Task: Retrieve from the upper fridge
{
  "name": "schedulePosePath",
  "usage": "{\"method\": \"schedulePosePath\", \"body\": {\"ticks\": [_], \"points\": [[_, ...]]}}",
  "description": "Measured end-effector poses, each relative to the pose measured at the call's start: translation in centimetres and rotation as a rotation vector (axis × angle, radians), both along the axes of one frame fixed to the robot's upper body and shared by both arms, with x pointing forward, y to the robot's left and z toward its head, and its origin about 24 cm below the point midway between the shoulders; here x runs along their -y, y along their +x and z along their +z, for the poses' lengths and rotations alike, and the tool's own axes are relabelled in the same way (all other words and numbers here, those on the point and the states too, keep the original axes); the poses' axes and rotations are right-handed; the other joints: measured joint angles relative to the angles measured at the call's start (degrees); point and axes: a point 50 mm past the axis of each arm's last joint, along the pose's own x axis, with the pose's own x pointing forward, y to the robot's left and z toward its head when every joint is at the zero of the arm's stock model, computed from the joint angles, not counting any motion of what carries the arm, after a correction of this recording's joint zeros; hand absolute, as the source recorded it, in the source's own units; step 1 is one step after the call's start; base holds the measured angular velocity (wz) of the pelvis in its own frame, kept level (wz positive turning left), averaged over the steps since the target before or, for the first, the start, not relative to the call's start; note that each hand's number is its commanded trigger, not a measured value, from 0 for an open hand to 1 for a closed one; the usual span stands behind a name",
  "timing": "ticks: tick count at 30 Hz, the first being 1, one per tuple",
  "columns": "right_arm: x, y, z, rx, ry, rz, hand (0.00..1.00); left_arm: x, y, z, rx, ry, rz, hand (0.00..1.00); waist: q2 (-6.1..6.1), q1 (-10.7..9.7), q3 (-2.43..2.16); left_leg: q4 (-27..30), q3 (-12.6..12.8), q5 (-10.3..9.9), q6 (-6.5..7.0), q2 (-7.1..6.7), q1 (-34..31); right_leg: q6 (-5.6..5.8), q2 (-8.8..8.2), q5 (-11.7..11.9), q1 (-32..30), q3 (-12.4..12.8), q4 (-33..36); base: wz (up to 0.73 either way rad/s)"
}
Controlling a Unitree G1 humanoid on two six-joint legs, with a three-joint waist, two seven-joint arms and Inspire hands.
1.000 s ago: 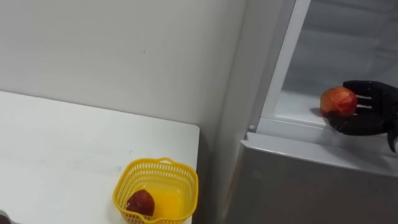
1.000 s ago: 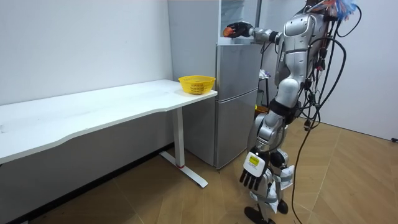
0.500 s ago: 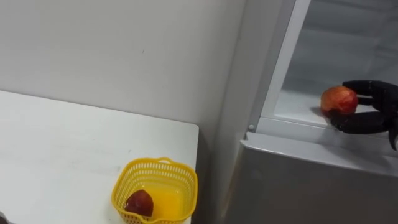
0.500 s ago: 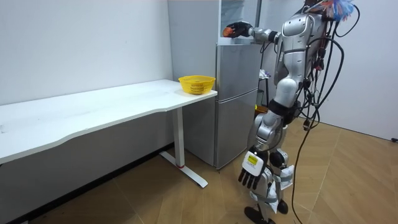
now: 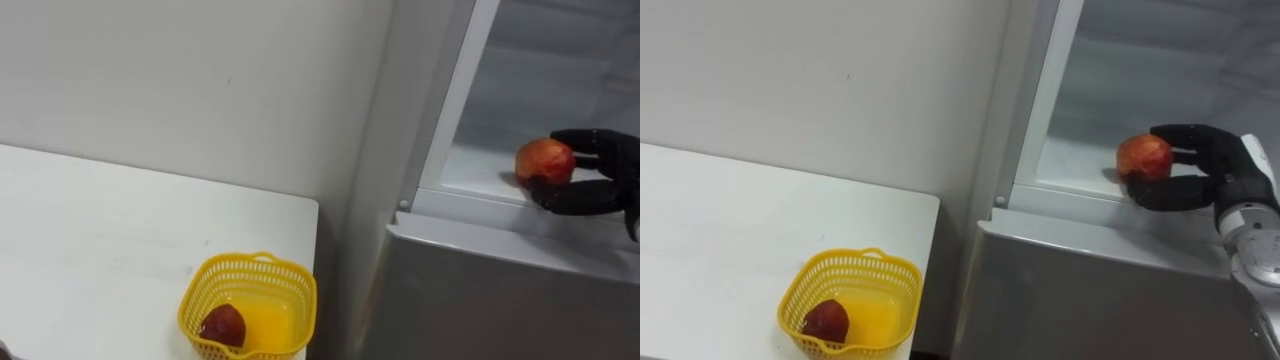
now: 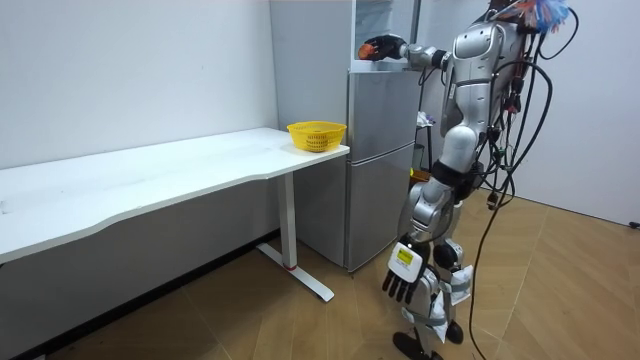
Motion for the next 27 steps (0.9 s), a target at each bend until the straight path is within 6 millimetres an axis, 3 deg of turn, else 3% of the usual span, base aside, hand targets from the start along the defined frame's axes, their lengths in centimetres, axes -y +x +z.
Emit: {"method": "schedulePosePath", "body": {"ticks": [6,7,10,19,24,27], "points": [[-0.3,0.0,0.4,0.032,0.071,0.009,1.00,-0.1,0.0,0.0,0.004,0.024,0.002,0.00,0.05,-0.1,-0.02,0.0,0.0,0.0,0.01,-0.01,0.0,0.00,-0.02,0.0,0.0,0.0,0.0,0.00],[-0.4,0.0,0.6,0.047,0.082,0.014,1.00,-0.1,0.0,0.0,0.006,0.029,0.002,0.00,0.29,-0.3,0.13,0.0,0.0,0.0,0.01,-0.01,0.0,0.00,-0.03,0.0,0.0,-0.1,0.0,0.00],[-0.9,0.0,1.4,0.089,0.097,0.016,1.00,-0.1,0.2,0.0,0.012,0.040,0.002,0.00,1.19,-0.6,-0.06,0.3,0.0,0.0,0.01,0.03,0.1,0.00,-0.02,0.0,0.0,0.2,0.0,0.00],[-2.9,-0.7,5.1,0.280,0.019,0.000,1.00,0.3,0.0,-0.1,0.018,0.050,0.003,0.00,2.65,-1.6,-0.08,-0.1,0.3,0.0,-0.04,0.01,0.7,0.00,0.01,0.0,0.5,1.4,-0.8,-0.01],[-4.4,-1.9,8.1,0.453,-0.077,-0.032,1.00,0.5,0.2,-0.2,0.037,0.042,-0.001,0.00,4.02,-1.5,-0.01,-0.1,1.0,0.0,-0.03,0.07,1.1,0.00,0.08,0.0,0.5,2.3,-0.8,-0.07],[-5.1,-3.0,8.9,0.537,-0.108,-0.052,1.00,0.5,0.4,-0.2,0.045,0.041,-0.003,0.00,4.22,-1.4,0.00,-0.2,0.9,0.0,-0.03,0.08,1.0,0.00,0.16,0.0,0.6,2.5,-0.8,-0.02]]}}
